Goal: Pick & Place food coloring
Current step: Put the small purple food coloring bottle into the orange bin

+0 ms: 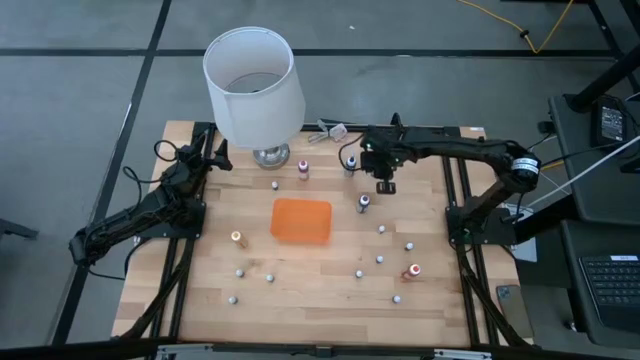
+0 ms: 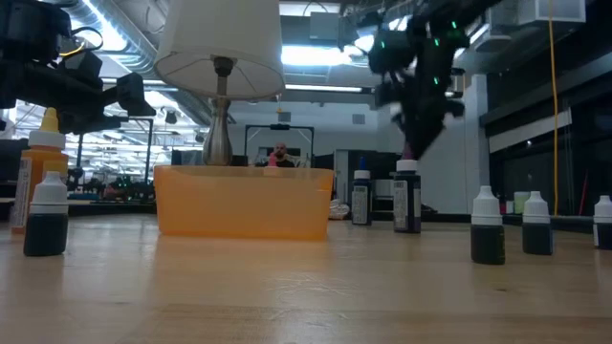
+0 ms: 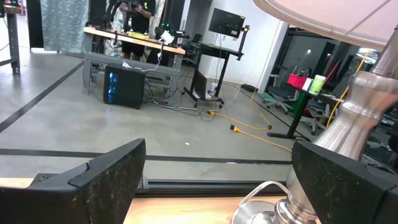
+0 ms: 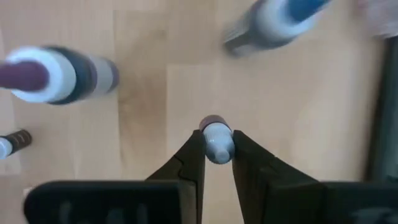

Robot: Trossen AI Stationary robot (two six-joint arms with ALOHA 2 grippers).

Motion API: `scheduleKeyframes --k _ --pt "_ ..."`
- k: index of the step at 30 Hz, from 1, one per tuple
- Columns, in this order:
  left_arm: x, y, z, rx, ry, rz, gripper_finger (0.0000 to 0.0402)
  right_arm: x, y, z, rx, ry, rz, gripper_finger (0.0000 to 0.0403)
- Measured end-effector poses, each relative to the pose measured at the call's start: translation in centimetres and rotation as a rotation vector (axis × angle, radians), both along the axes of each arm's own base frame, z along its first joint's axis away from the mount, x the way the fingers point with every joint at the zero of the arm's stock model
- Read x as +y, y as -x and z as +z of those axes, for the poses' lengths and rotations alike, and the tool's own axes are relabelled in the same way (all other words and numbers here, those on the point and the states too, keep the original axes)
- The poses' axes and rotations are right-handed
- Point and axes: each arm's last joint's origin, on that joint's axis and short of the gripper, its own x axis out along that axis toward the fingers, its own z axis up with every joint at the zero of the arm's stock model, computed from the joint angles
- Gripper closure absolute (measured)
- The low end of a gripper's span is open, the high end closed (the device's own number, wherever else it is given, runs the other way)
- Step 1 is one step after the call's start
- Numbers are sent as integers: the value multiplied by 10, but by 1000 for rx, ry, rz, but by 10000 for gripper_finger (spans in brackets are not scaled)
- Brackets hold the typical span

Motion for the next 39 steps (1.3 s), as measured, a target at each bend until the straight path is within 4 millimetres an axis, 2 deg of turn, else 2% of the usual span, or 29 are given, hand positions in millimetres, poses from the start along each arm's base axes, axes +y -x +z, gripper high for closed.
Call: scheduleKeyframes --k 5,10,18,22,27,33,39 --pt "0 0 0 0 0 0 10 7 -11 50 -36 94 3 333" --pt "0 0 0 0 0 0 10 25 -20 90 -81 125 0 338" --pt "0 0 0 0 0 0 10 70 -59 119 -127 83 -2 333" --pt "0 0 0 0 -1 0 10 92 -83 122 -170 60 9 335" --pt "0 0 0 0 0 0 10 116 -112 117 -191 22 30 333" --pt "0 0 0 0 0 0 10 138 -137 103 -186 -35 41 335" --pt "0 0 0 0 0 0 10 160 -154 79 -140 -50 84 332"
